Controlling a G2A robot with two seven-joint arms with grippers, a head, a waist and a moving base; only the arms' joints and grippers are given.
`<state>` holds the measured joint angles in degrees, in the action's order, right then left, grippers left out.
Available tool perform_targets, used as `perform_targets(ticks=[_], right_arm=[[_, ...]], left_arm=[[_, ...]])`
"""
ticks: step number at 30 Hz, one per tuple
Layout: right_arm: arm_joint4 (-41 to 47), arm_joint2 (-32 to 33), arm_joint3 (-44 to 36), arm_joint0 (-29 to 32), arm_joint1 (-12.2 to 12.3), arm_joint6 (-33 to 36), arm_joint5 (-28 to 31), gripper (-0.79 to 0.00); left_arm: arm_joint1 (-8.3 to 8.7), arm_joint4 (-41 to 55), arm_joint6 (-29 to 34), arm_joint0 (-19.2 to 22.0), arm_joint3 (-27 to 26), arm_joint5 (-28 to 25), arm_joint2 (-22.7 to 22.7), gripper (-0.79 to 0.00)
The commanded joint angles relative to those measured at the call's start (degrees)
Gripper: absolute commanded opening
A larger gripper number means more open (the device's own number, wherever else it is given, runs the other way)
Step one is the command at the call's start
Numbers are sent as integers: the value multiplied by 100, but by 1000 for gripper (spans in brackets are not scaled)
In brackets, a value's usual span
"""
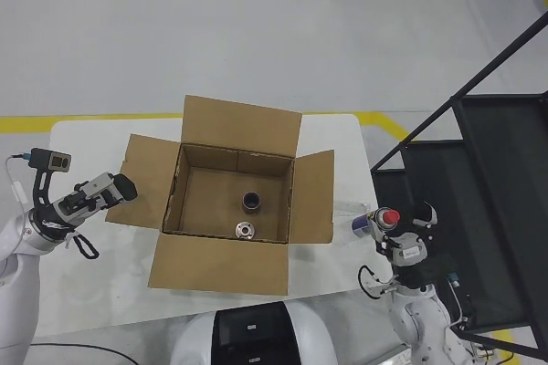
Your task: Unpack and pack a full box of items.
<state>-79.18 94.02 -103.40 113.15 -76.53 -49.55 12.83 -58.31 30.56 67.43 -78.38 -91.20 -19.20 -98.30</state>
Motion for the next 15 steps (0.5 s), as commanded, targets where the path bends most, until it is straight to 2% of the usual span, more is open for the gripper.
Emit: perform_targets(ticks=[1,5,13,15], right_arm=[[143,-9,-237,51,10,354,229,0],[507,29,-538,99,45,1040,806,0],[1004,584,-926,168,170,2366,1847,0],[1289,666,-1018,130,183,2622,1908,0]], left_arm=[[0,0,0,0,0,0,0,0],[0,0,0,0,0,0,0,0],[0,0,0,0,0,0,0,0],[0,0,0,0,0,0,0,0]])
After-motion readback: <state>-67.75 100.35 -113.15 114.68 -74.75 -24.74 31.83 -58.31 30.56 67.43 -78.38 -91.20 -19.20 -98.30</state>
